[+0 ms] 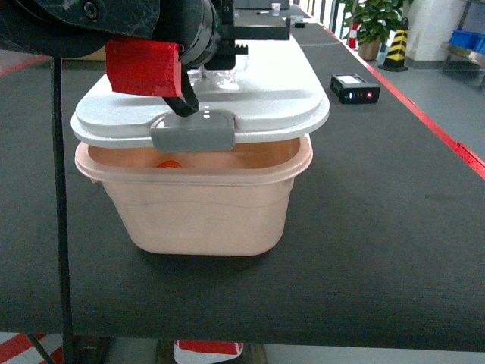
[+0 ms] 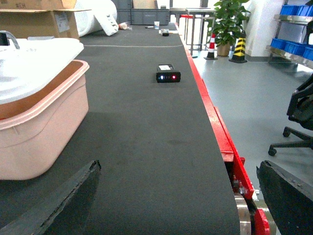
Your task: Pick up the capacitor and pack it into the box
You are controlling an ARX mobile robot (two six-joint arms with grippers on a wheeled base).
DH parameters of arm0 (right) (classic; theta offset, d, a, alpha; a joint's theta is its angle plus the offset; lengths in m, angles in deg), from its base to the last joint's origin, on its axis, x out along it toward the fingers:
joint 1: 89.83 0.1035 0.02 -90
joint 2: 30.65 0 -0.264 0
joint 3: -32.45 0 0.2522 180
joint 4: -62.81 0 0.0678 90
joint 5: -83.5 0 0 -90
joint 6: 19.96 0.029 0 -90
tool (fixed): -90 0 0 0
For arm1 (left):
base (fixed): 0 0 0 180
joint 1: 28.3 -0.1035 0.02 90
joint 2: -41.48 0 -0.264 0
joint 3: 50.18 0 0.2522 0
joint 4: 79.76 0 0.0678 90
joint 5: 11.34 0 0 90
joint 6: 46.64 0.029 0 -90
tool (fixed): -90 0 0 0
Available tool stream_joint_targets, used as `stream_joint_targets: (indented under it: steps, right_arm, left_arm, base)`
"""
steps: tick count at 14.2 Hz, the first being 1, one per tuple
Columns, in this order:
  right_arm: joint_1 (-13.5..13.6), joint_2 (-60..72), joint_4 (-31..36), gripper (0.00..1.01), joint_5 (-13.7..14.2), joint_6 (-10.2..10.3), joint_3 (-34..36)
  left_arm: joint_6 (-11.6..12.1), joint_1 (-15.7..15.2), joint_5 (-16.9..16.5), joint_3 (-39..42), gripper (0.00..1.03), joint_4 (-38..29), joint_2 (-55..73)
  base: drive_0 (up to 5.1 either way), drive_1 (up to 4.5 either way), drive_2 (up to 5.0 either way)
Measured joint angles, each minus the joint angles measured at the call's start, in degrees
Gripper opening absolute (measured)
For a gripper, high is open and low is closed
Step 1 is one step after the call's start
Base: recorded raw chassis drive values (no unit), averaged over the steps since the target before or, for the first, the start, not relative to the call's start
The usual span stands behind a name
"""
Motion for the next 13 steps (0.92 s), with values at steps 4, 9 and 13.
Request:
stream_joint_targets:
  steps: [4, 9, 13]
  right_arm:
    - [0.0, 0.0, 0.0, 0.98, 0.02, 0.0, 0.02]
    - [0.0, 0.0, 0.0, 0.98, 0.0, 0.0, 0.0]
    - [0.0, 0.0, 0.0, 0.98, 0.02, 0.0, 0.0]
  left_arm:
    - [0.04, 0.07, 0.07, -1.2, 0.02, 1.38, 1.79]
    - [0.66, -0.35, -1.7, 0.85, 0.02, 0.98, 2.03]
    - [1.07, -1.73, -2.16, 3.26, 0.02, -0.92, 1.6]
  base:
    - [0.0, 0.0, 0.0]
    - [0.0, 0.0, 0.0]
    - [0.0, 0.0, 0.0]
